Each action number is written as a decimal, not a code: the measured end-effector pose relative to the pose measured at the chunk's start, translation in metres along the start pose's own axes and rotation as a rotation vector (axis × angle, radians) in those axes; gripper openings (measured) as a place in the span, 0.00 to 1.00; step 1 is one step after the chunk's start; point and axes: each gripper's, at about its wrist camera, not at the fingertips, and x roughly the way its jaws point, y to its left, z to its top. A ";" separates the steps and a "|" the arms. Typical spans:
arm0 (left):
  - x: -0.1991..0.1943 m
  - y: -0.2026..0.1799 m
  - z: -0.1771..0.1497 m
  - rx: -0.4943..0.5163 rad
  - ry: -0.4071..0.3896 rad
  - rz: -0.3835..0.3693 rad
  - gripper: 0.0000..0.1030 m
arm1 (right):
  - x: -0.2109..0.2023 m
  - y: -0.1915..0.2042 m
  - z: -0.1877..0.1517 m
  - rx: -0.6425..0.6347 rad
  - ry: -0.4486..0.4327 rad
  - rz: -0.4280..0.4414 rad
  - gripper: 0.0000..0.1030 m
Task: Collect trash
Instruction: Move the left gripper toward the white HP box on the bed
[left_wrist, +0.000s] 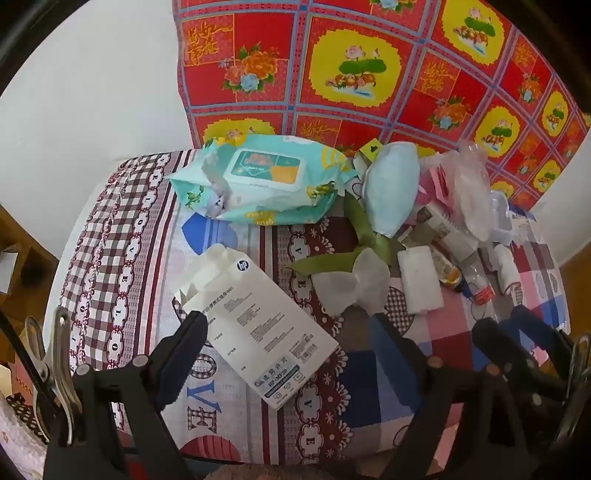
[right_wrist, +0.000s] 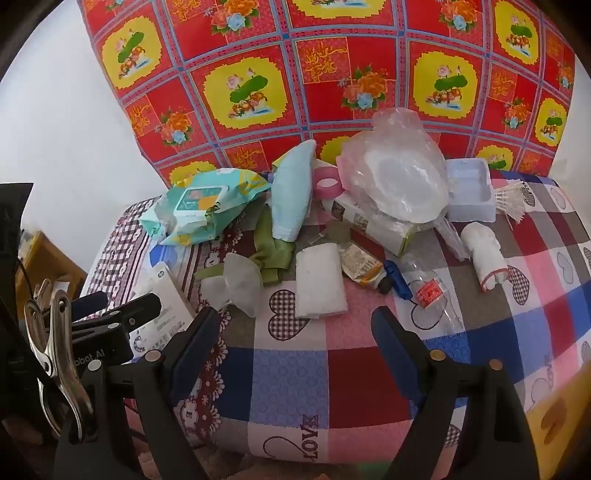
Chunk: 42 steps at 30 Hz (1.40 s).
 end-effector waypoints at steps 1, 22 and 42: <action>0.000 0.001 0.000 -0.007 0.003 -0.010 0.89 | 0.000 0.000 0.000 0.000 -0.002 0.001 0.84; -0.008 -0.001 -0.006 -0.001 0.000 0.008 0.89 | -0.006 -0.003 -0.005 0.004 -0.005 0.006 0.84; -0.008 0.000 -0.009 0.000 -0.002 0.007 0.89 | -0.006 -0.003 -0.006 0.007 -0.004 0.005 0.84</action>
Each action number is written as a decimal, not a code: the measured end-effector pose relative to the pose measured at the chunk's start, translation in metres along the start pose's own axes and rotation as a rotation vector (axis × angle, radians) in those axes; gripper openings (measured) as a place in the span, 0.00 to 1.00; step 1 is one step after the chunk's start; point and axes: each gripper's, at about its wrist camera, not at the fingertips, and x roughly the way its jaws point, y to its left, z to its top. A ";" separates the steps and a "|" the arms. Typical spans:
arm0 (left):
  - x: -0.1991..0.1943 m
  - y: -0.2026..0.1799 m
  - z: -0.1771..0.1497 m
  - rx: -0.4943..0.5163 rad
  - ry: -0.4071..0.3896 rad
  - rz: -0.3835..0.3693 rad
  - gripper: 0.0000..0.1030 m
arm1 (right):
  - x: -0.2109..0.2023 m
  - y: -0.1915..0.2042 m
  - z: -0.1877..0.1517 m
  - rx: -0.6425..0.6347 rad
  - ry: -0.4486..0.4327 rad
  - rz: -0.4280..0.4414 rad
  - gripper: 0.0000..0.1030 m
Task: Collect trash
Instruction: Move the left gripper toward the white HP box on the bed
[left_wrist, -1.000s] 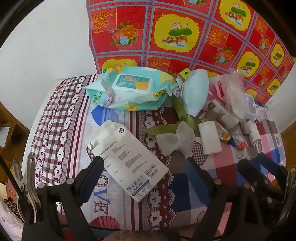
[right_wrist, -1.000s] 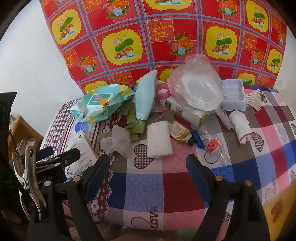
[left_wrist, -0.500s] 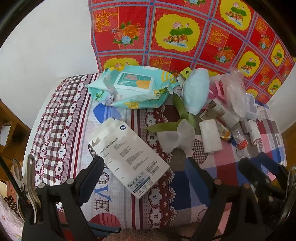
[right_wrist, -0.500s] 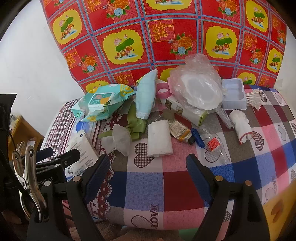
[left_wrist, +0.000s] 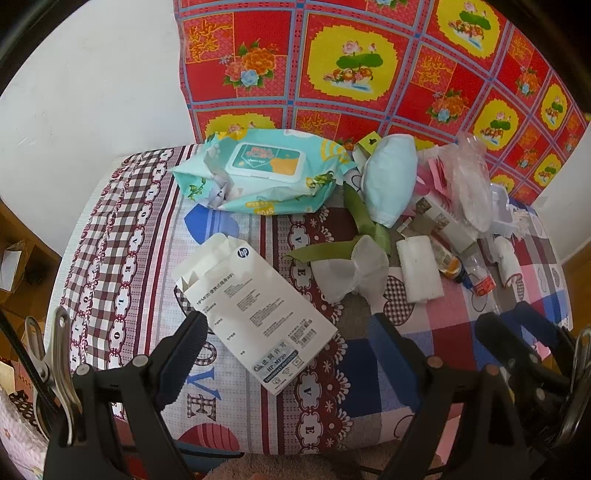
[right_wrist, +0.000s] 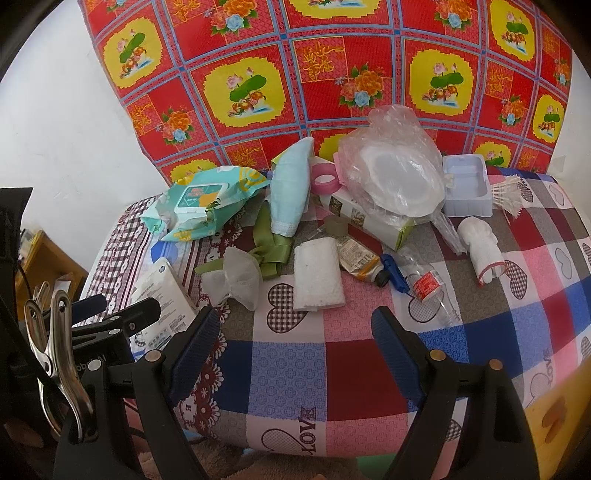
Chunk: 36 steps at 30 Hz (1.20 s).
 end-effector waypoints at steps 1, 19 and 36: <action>0.000 0.000 0.000 0.000 0.000 0.000 0.89 | 0.001 0.000 0.000 0.000 0.000 0.001 0.84; -0.002 0.001 -0.006 -0.001 0.003 0.002 0.89 | 0.001 -0.002 0.000 0.000 0.001 0.002 0.84; -0.002 0.000 -0.005 -0.001 0.007 0.003 0.89 | 0.001 -0.006 0.001 0.001 0.003 0.003 0.84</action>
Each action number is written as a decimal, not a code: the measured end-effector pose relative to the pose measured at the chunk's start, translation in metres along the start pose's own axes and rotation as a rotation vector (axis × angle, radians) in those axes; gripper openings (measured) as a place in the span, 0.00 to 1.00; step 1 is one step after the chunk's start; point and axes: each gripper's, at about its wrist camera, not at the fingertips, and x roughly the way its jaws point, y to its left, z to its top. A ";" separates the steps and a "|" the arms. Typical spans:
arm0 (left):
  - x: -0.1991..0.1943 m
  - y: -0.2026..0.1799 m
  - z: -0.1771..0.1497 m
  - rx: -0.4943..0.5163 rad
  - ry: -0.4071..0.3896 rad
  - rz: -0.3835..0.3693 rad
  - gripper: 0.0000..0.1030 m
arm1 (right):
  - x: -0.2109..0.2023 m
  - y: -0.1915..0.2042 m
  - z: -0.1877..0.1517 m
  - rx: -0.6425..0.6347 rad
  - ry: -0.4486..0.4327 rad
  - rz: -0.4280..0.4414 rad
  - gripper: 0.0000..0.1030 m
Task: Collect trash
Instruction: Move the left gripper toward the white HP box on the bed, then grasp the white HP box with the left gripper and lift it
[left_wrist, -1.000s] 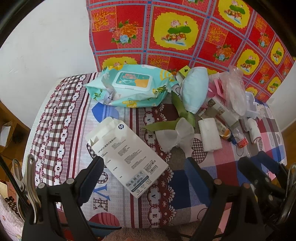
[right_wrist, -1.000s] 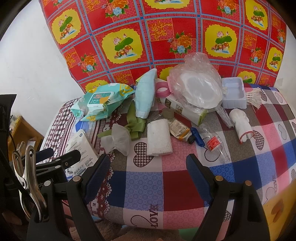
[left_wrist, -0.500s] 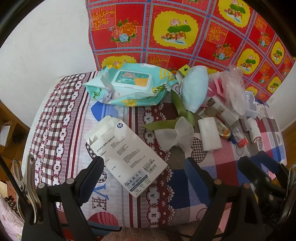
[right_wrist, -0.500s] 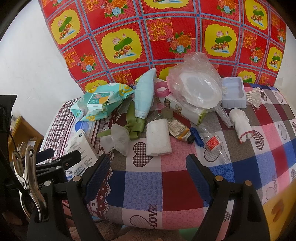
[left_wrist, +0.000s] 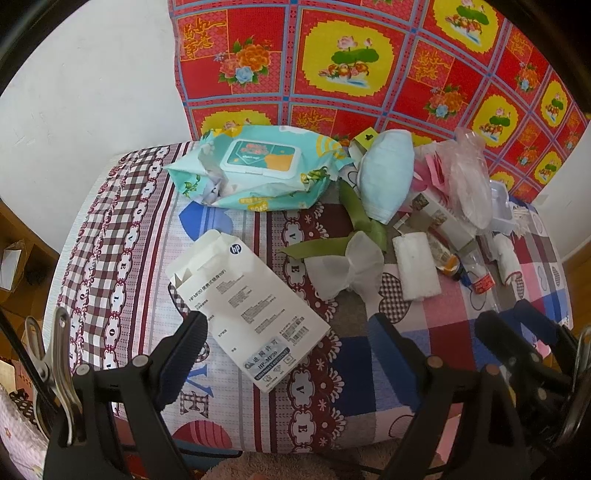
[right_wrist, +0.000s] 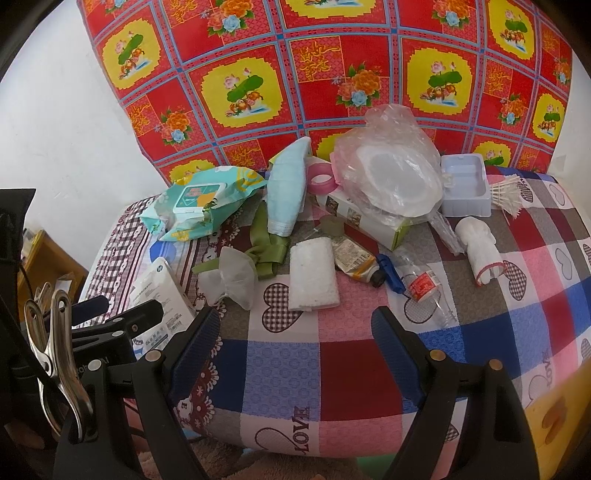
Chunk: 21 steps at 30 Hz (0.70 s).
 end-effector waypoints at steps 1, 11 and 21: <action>-0.001 0.000 -0.002 -0.001 0.000 0.001 0.89 | 0.000 0.000 0.000 0.000 0.001 0.000 0.84; 0.006 -0.008 -0.002 -0.005 0.018 0.007 0.89 | -0.001 -0.005 0.000 0.001 0.000 0.001 0.84; 0.013 -0.003 0.002 -0.050 0.047 0.012 0.89 | -0.002 -0.019 0.003 0.015 -0.003 0.000 0.84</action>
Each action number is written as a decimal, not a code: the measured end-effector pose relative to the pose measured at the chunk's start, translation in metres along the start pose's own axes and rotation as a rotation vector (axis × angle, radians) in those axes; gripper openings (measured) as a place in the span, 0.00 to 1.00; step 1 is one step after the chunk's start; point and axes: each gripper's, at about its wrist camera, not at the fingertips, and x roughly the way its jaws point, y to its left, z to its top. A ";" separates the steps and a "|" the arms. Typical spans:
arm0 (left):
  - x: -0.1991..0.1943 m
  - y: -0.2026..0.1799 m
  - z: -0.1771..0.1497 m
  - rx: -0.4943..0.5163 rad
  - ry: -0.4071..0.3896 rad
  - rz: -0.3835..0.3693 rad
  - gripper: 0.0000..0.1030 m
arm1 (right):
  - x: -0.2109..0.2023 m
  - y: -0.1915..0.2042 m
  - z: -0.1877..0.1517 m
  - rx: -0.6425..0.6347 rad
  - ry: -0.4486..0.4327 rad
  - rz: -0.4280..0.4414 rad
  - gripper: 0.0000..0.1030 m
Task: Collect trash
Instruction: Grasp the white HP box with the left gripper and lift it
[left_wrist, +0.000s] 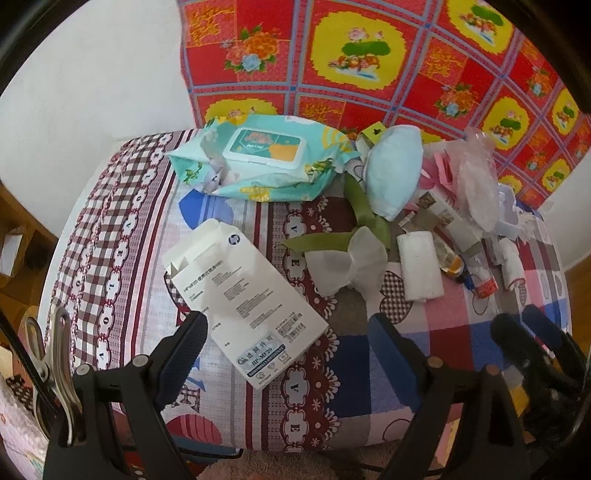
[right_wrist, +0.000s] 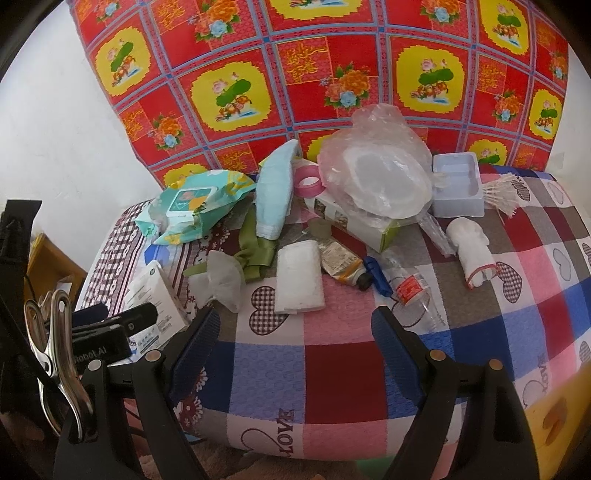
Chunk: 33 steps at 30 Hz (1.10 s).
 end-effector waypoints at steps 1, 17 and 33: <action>0.001 0.002 0.001 -0.010 0.005 0.000 0.89 | 0.000 -0.001 0.000 0.003 0.001 0.000 0.84; 0.027 0.040 0.012 -0.196 0.086 0.045 0.89 | 0.012 -0.027 0.005 0.022 0.027 0.052 0.84; 0.078 0.042 0.039 -0.317 0.179 0.150 0.95 | 0.026 -0.053 0.008 0.028 0.048 0.119 0.84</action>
